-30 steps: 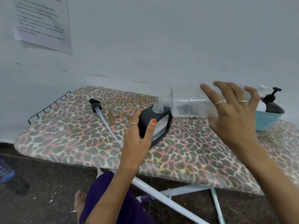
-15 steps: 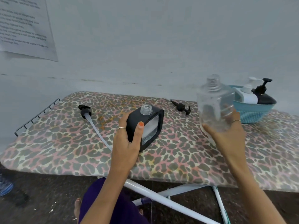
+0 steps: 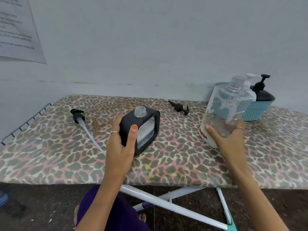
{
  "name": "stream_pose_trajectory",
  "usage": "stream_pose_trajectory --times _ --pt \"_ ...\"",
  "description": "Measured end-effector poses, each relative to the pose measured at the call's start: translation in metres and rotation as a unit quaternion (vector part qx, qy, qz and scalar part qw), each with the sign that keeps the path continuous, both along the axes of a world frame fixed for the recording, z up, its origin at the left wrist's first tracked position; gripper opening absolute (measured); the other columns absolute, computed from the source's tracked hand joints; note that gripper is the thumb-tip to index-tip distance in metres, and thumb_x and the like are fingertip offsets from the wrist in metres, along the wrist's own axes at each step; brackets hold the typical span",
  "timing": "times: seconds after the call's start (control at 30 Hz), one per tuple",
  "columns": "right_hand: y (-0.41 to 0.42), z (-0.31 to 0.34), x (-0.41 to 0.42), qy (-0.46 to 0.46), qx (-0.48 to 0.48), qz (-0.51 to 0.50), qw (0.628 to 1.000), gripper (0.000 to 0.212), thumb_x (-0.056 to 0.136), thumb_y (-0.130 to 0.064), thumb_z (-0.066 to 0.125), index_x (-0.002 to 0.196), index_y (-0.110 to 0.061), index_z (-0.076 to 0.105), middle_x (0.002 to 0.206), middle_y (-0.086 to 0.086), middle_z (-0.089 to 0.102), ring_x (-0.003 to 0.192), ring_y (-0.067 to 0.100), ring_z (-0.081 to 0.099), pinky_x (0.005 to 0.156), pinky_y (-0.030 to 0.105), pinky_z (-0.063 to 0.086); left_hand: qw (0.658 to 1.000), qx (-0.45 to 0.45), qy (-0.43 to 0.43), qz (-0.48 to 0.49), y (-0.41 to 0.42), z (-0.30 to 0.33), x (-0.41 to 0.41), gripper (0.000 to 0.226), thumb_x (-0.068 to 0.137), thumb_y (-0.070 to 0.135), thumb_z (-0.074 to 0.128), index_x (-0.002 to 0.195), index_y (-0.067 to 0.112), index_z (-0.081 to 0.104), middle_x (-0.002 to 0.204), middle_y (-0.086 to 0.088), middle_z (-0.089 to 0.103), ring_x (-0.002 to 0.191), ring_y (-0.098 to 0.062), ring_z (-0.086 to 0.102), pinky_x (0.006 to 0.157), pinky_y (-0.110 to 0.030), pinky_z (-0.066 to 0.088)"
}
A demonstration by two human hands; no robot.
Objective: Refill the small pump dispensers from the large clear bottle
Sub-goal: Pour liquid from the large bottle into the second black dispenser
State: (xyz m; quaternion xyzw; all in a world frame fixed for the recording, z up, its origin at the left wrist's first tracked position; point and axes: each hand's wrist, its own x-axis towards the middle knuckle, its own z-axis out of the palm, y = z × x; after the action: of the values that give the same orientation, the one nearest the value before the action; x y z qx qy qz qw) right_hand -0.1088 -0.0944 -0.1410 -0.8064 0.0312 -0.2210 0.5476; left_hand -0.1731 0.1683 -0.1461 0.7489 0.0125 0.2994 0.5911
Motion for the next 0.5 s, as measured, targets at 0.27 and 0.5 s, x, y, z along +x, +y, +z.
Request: stream_pose_trajectory --times 0.27,0.5 --pt "0.018 0.01 -0.049 -0.157 -0.056 -0.083 0.982 0.057 0.089 -0.036 0.062 0.136 -0.011 0.041 0.129 0.005 0.045 0.119 0.02 0.043 0.102 0.03 0.038 1.0 -0.005 -0.009 -0.009 0.0 -0.001 -0.001 0.049 0.084 0.062 0.044 0.129 0.042 0.041 0.108 0.03 0.062 0.103 0.003 0.06 0.084 -0.015 0.049" --pt "0.062 0.026 -0.026 -0.122 -0.199 0.145 0.962 0.031 0.093 -0.021 0.064 0.122 -0.019 0.055 0.113 -0.009 0.053 0.102 -0.002 0.047 0.089 0.002 0.035 1.0 0.004 -0.006 -0.002 0.0 -0.001 0.0 0.05 0.084 0.064 0.043 0.13 0.044 0.041 0.113 0.032 0.058 0.108 0.006 0.057 0.09 -0.014 0.047"
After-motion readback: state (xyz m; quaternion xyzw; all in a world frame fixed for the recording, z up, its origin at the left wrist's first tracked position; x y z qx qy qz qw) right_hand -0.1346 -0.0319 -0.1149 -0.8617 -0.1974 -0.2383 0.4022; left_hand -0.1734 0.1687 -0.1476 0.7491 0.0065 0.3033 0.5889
